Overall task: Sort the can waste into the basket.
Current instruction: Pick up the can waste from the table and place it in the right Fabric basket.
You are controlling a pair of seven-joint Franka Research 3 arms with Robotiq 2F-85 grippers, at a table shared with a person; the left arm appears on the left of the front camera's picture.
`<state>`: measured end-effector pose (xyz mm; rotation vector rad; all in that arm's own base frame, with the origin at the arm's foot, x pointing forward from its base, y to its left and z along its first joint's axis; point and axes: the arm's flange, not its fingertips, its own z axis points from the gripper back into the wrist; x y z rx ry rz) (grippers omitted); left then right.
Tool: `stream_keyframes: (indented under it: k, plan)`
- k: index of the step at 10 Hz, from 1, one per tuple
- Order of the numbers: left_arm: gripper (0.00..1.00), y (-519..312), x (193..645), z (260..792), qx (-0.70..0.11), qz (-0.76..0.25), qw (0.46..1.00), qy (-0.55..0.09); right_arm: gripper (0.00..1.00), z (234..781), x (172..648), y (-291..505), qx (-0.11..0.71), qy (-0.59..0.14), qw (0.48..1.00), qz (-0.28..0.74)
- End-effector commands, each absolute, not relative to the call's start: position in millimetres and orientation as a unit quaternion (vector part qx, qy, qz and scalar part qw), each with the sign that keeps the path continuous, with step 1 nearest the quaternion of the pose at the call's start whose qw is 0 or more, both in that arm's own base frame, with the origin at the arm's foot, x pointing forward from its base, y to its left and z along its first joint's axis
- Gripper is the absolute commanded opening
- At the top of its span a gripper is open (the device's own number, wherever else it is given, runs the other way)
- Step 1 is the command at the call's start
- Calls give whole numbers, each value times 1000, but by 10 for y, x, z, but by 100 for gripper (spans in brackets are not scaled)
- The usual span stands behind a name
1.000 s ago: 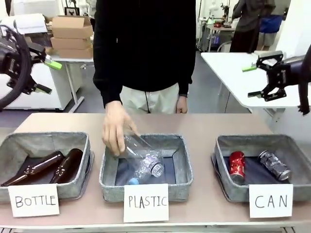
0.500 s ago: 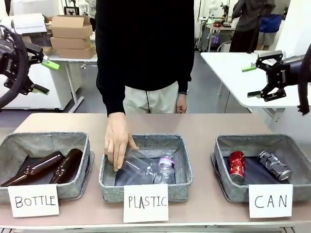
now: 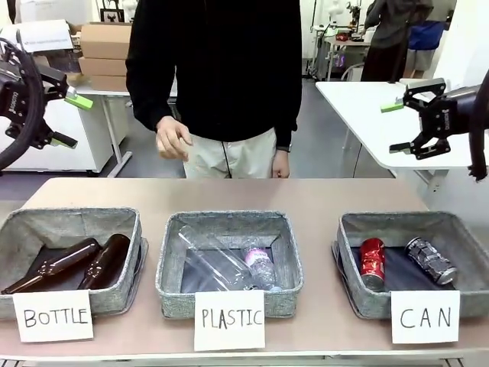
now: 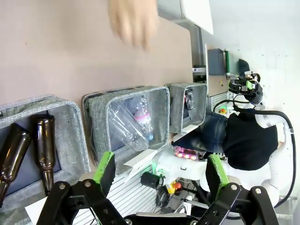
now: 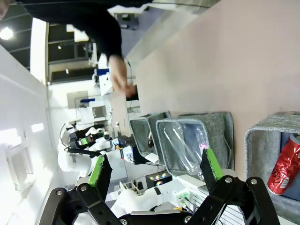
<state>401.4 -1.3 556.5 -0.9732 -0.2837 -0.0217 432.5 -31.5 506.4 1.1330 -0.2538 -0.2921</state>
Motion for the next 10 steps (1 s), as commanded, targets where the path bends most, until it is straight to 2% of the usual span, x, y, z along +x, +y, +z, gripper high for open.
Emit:
stream_keyframes:
  k: [1, 10]
  plan:
    - [100, 1, 3996, 5579, -465, -10, 876, -132, 100, 5063, 4305, -312, 530, -125, 827, -137]
    - [100, 1, 3996, 5579, -465, -10, 876, -132, 100, 5063, 4305, -312, 530, -125, 827, -137]
